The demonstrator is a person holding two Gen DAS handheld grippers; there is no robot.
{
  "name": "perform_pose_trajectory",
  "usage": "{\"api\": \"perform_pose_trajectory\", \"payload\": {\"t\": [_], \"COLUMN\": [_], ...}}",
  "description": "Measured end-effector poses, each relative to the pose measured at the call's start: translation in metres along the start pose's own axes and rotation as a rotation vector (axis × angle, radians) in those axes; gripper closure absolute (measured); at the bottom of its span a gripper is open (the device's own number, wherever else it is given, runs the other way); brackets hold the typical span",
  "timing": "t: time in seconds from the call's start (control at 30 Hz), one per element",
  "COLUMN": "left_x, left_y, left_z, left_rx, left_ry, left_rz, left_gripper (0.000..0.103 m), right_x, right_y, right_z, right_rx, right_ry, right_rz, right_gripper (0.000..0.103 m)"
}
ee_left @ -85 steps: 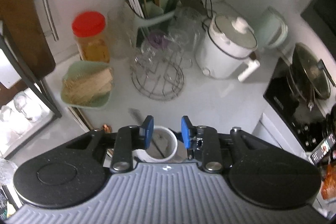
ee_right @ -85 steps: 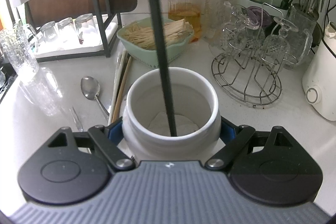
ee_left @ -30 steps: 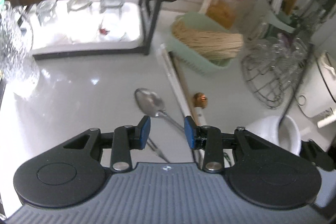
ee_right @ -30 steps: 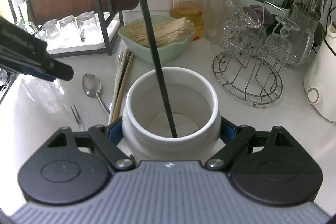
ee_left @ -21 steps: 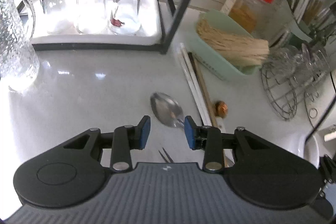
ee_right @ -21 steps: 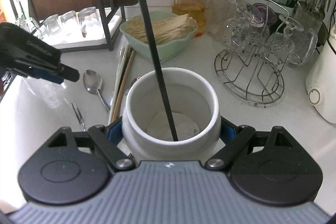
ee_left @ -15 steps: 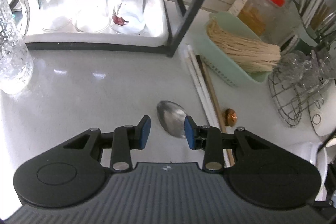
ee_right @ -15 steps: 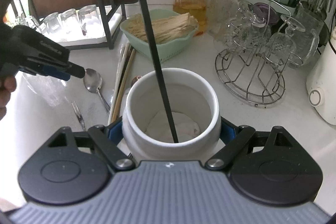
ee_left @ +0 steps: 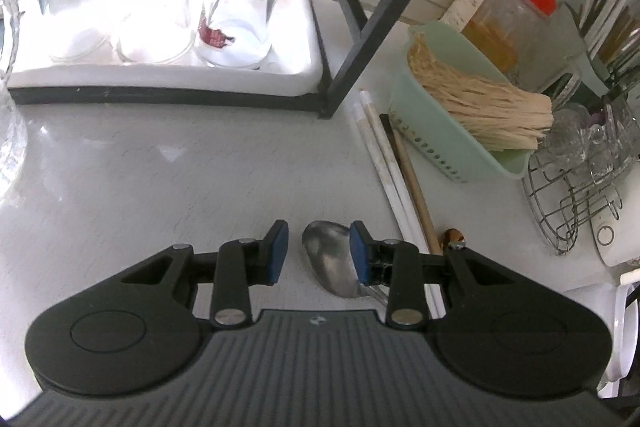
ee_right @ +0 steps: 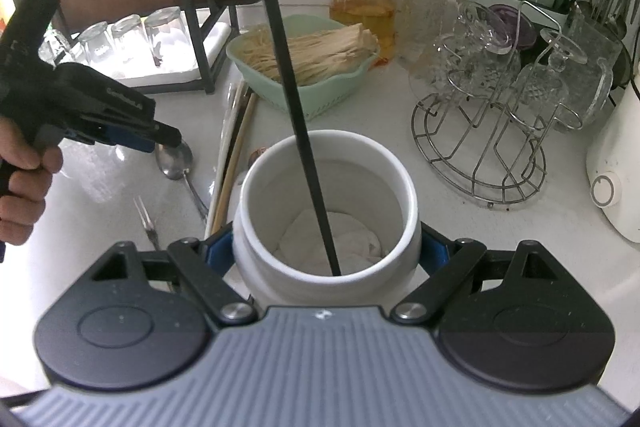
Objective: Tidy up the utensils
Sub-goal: 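Move the left gripper to the steel spoon and grasp it, then lift the steel spoon and carry it over the white mug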
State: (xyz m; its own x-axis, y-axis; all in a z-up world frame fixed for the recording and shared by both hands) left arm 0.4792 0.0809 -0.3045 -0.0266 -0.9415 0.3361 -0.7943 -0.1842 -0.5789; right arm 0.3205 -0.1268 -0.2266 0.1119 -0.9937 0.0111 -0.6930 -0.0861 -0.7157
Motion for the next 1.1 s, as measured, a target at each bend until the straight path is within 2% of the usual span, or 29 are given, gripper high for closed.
{"api": "perform_pose_trajectory", "payload": {"t": [0.17,0.4,0.5,0.7,1.1], "left_x": [0.003,0.002,0.001,0.003,0.024], "left_y": [0.002,0.005,0.005,0.007,-0.01], "left_z": [0.001,0.004,0.005,-0.002,-0.061], "left_rx": [-0.021,-0.052,-0.057,-0.061,0.059], "left_ry": [0.022,0.021,0.031,0.028,0.029], "left_rz": [0.008,-0.002,-0.035,-0.032,0.035], "left_gripper": [0.072,0.093,0.094,0.098,0.102], "right_x": [0.0,0.0,0.0,0.001,0.003], "right_y": [0.0,0.0,0.0,0.001,0.005], "right_z": [0.001,0.002,0.001,0.0,-0.003], "right_rx": [-0.005,-0.007,-0.01,-0.012,-0.026], "right_ry": [0.008,0.012,0.012,0.02,0.022], "right_rz": [0.006,0.009,0.01,0.019,0.019], "right_gripper": [0.012,0.012,0.012,0.012,0.012]}}
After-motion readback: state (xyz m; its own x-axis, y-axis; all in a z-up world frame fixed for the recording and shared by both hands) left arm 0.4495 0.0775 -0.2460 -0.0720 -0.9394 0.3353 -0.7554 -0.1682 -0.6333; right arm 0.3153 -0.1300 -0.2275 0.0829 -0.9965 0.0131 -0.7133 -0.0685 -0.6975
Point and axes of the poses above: each gripper's, at about its wrist camera, not at the fingertips, and z roughly the way its jaws point, x to its right, y to its underside, the point moved 9 cm from there along z, roughly the way its jaws point, and after that the axes turned 9 degrees about x, right-handed, at the moved point
